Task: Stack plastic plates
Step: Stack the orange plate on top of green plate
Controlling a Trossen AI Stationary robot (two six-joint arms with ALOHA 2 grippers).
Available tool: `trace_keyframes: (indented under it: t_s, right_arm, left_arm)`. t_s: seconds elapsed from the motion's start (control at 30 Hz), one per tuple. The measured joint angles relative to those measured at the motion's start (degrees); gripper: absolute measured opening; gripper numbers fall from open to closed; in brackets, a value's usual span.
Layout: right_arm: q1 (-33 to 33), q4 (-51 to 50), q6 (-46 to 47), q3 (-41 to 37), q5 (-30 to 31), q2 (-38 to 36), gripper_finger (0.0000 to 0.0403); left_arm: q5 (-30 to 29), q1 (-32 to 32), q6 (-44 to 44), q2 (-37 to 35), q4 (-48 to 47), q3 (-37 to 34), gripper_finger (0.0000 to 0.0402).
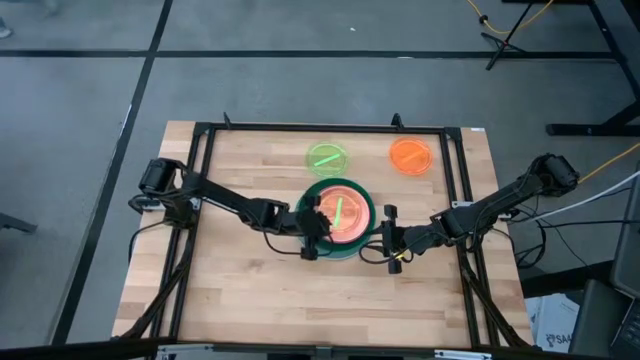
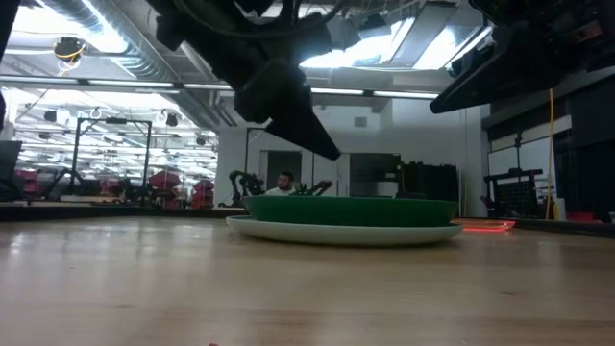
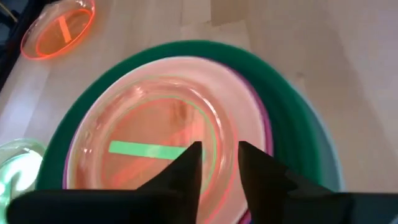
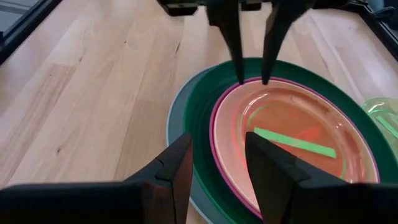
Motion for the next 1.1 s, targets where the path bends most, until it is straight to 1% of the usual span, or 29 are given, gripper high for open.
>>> trace_keyframes:
  t_s: [0.07, 0.17, 0.23, 0.33, 0.43, 0.6, 0.77, 0.87, 1.0, 1.1]
  right_arm:
    - [0.0, -0.08, 0.0, 0.0, -0.02, 0.0, 0.0138]
    - [0.01, -0.35, -0.02, 0.0, -0.01, 0.0, 0.0138]
    - [0.0, -0.62, -0.02, 0.03, 0.02, -0.02, 0.0138]
    - [0.02, -1.76, -0.02, 0.0, 2.45, -0.13, 0.0138]
    - [0.0, -3.97, 1.17, 0.01, 5.37, -0.33, 0.0138]
    - [-1.91, -8.27, 3.37, 0.07, 6.27, -1.3, 0.0138]
    - [-8.06, -15.39, 6.02, 0.11, 8.49, -2.2, 0.0138]
    - [-13.6, -19.37, 6.89, 0.02, 8.55, -2.29, 0.0138]
    - [-21.49, -22.96, 7.02, 0.02, 8.33, -2.29, 0.0138]
    - [-27.55, -23.47, 7.04, 0.02, 8.09, -2.29, 0.0138]
  left_arm:
    - [-0.42, -0.73, -0.16, -1.36, -1.27, 0.0, 0.0111]
    - [-0.53, -1.9, -0.47, -3.1, -1.29, -0.17, 0.0118]
    - [0.88, -3.05, -1.23, -3.73, -0.27, -0.46, 0.0119]
    - [1.96, -5.53, -1.5, -5.27, 1.7, -2.21, 0.0119]
    - [2.08, -7.51, -2.24, -5.76, 11.2, -6.05, 0.0119]
    - [3.12, -10.42, -5.3, -6.07, 30.98, -14.79, 0.0119]
    - [2.58, -12.97, -7.52, -5.96, 48.08, -23.19, 0.0119]
    - [0.12, -14.45, -7.44, -5.96, 56.09, -26.8, 0.0119]
    - [-3.84, -14.83, -7.21, -5.96, 59.27, -28.41, 0.0119]
    - [-4.66, -14.78, -7.25, -5.96, 59.16, -28.4, 0.0119]
